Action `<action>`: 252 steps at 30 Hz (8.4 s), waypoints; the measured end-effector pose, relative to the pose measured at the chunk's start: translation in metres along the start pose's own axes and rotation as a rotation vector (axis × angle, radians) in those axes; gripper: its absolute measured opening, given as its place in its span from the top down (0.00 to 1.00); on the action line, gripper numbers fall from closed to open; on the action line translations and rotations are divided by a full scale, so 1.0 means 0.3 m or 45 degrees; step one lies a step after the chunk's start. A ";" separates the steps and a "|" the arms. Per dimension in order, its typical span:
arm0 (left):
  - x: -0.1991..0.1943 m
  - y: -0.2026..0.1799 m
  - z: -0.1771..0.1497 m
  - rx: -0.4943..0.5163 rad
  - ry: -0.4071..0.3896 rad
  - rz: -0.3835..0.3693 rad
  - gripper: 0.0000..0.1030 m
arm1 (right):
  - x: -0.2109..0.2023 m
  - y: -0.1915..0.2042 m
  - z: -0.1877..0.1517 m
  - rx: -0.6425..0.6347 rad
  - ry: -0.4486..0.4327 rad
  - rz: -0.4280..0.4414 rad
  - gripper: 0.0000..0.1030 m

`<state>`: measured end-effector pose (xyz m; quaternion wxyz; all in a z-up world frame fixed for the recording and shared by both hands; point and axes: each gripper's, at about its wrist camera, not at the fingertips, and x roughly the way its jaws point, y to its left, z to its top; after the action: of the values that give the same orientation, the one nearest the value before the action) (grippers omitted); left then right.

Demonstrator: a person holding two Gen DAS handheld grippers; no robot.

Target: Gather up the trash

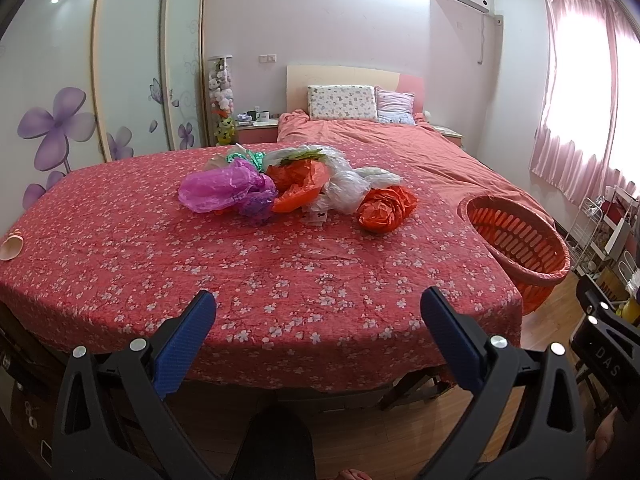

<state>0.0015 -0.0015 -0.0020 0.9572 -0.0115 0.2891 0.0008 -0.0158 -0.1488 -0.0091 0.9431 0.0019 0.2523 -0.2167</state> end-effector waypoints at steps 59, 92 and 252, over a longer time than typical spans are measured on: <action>0.002 -0.001 0.001 0.001 0.006 0.000 0.02 | 0.002 0.004 -0.002 -0.002 0.008 0.000 0.04; 0.211 0.334 0.098 -0.207 0.080 0.136 0.02 | 0.311 0.371 0.191 0.019 0.133 0.374 0.08; 0.528 -0.507 0.460 0.310 0.162 -0.762 0.56 | 0.634 -0.226 0.356 0.253 0.061 0.262 0.71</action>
<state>0.2110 -0.1514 0.0286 0.8893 0.0184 0.3301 -0.3159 0.1552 -0.2999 0.0007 0.9492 0.1263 0.2505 -0.1428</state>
